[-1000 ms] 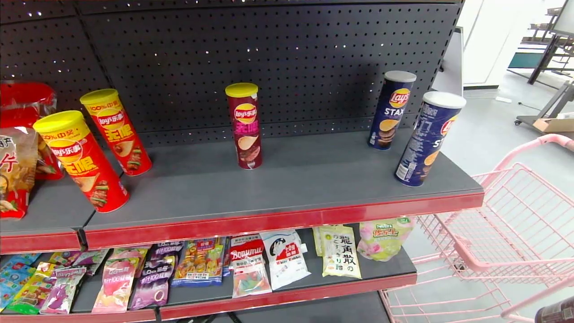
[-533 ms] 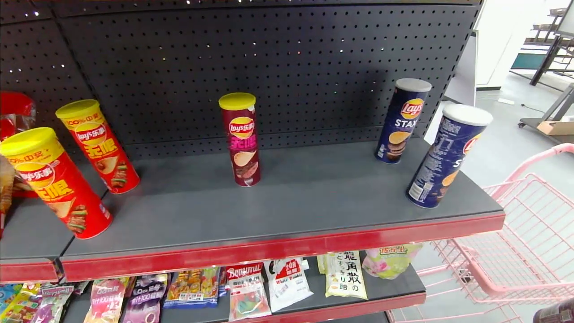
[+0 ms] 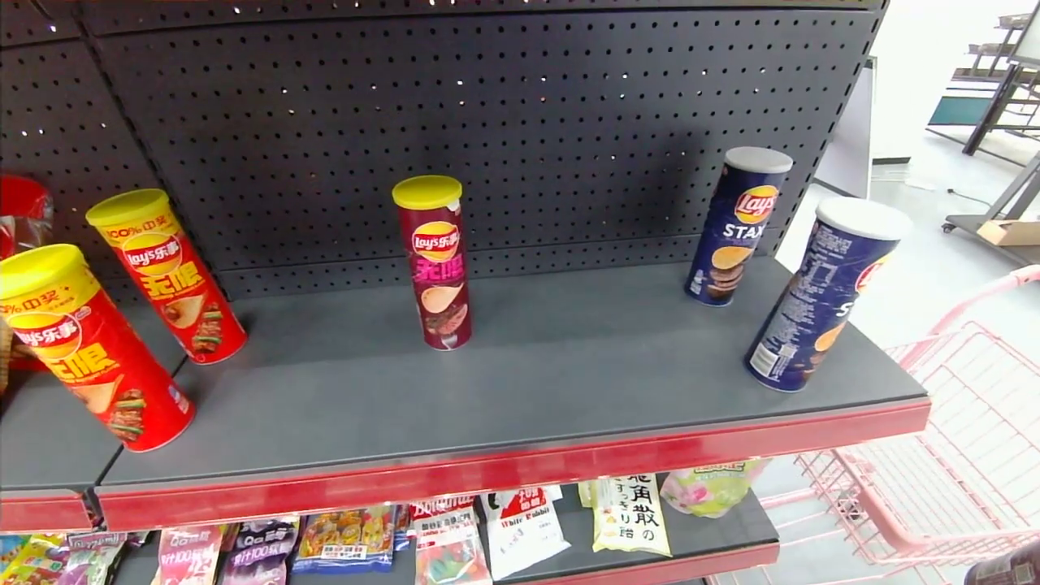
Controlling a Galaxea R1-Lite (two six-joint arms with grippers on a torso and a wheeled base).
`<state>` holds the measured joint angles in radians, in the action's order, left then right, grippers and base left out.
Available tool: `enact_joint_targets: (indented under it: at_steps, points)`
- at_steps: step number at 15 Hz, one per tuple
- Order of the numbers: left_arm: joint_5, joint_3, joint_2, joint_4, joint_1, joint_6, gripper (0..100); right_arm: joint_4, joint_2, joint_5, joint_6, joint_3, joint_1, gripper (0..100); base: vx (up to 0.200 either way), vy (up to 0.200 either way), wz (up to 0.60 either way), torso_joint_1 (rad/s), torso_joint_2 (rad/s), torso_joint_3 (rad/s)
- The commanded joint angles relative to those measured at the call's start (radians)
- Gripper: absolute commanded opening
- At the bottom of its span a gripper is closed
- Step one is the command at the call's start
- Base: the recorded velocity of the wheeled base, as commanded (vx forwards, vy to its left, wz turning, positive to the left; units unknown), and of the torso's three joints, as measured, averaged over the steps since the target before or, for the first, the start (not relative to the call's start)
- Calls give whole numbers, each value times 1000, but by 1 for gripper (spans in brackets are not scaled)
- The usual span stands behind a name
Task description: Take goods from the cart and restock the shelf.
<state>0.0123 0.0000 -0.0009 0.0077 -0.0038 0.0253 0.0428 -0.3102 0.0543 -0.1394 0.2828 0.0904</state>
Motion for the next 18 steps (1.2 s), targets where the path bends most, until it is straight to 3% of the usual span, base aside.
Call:
enact_joint_targets:
  at_steps: [1,12,13,14,15,17,18]
  points:
    - [0,0,1,0,-1,-1,100,0,-1,-1,0,-2,0,0,0,0,0,0,0,0]
    - [1,-2,15,3,-4,-5,100,-7,214,-31,3,-114,0,0,0,0,0,0,0,0]
    - [31,-2,15,0,-4,2,100,-9,214,-45,7,-114,0,0,0,0,0,0,0,0]
    - [92,-6,16,5,-5,41,100,-11,214,-59,9,-119,0,0,0,0,0,0,0,0]
    - [110,-9,22,0,-5,48,100,-11,214,-70,18,-126,0,0,0,0,0,0,0,0]
    - [121,-9,22,0,-7,50,100,-14,214,-71,29,-143,2,0,0,0,0,0,0,0]
    - [138,-84,50,-2,-5,24,100,-12,214,-70,44,-165,0,0,0,0,0,0,0,0]
